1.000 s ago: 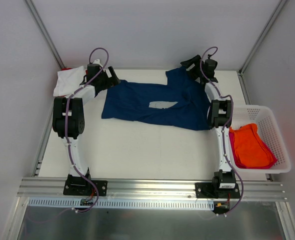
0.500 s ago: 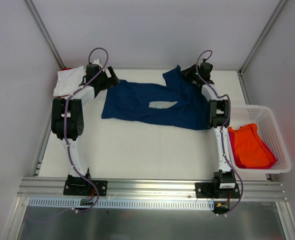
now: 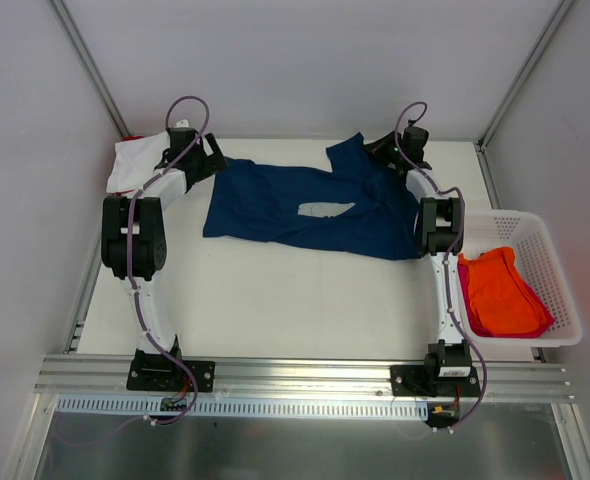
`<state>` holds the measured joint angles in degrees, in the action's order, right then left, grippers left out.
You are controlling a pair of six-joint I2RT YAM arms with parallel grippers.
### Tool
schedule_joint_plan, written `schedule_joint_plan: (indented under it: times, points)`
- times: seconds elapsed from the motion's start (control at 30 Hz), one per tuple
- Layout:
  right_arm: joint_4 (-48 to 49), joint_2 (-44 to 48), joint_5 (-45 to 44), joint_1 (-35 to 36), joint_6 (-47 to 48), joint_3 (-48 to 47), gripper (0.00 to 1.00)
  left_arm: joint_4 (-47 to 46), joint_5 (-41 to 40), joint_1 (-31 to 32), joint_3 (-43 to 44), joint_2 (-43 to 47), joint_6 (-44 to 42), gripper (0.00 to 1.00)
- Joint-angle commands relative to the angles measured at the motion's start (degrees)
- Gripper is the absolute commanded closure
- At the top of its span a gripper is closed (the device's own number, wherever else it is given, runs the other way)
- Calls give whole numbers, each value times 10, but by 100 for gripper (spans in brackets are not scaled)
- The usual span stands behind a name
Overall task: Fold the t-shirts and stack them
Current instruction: Fold the tshirt
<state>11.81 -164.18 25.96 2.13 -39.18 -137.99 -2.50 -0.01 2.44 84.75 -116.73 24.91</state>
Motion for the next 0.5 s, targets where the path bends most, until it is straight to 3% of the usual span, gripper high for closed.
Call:
schedule_joint_plan:
  times: [0.0,0.07,0.2,0.33,0.47]
  points:
    - [8,48,19,-10,8,12,99,40,-60,-16,28,-11,32,1]
    - [12,58,30,-13,-1,25,100,48,-39,-38,38,-23,60,1]
    - [64,99,47,-15,-30,89,100,32,153,-81,115,-85,90,1]
    - [66,138,61,-15,-25,133,99,-21,234,-108,140,-150,155,1]
    - [66,179,68,-17,-8,181,100,-98,266,-125,131,-176,203,1]
